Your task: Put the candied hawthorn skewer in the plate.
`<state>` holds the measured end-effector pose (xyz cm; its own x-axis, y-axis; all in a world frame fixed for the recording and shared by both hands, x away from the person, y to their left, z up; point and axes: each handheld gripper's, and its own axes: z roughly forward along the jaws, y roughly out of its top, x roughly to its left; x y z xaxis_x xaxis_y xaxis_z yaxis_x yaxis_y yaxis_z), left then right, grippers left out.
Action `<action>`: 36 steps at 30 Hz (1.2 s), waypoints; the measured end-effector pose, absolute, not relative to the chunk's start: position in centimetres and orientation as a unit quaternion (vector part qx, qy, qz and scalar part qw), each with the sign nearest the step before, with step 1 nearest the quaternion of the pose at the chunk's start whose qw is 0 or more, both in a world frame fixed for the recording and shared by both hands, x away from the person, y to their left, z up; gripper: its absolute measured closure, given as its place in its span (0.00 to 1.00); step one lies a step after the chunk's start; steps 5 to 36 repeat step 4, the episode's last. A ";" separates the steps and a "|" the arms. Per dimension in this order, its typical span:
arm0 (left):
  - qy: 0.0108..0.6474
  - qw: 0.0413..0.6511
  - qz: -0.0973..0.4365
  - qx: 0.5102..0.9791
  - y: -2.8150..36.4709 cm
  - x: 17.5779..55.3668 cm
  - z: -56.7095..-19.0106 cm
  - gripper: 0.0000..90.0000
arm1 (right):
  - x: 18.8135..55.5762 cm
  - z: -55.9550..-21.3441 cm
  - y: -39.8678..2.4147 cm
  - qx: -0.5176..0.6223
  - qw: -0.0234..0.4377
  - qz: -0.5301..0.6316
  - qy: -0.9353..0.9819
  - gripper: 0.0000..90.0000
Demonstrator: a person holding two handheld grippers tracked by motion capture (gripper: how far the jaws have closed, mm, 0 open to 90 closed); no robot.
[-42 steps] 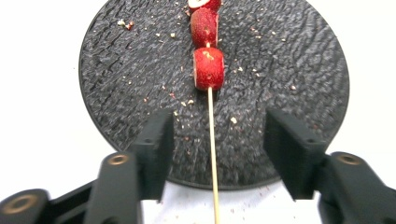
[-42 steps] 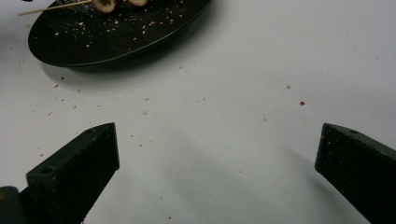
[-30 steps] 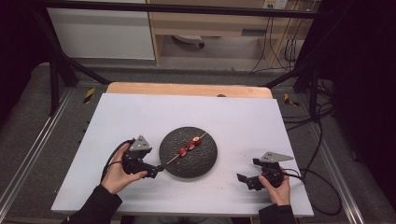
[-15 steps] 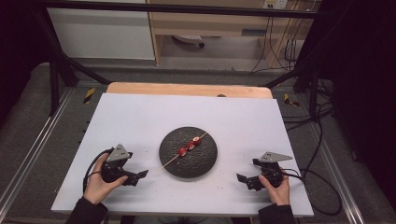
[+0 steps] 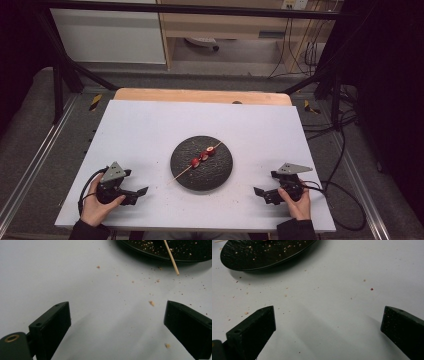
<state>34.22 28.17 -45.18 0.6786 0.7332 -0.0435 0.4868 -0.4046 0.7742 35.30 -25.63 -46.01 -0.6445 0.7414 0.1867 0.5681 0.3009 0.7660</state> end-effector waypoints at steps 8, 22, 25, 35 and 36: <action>0.372 0.403 0.153 0.822 28.2 34.3 -45.2 0.08 | 35.3 -46.0 -25.6 0.410 0.099 0.425 0.801 0.01; 0.372 0.403 0.153 0.822 28.2 34.3 -45.2 0.08 | 35.3 -46.0 -25.6 0.410 0.099 0.425 0.801 0.01; 0.372 0.403 0.153 0.822 28.2 34.3 -45.2 0.08 | 35.3 -46.0 -25.6 0.410 0.099 0.425 0.801 0.01; 0.372 0.403 0.153 0.822 28.2 34.3 -45.2 0.08 | 35.3 -46.0 -25.6 0.410 0.099 0.425 0.801 0.01; 0.372 0.403 0.153 0.822 28.2 34.3 -45.2 0.08 | 35.3 -46.0 -25.6 0.410 0.099 0.425 0.801 0.01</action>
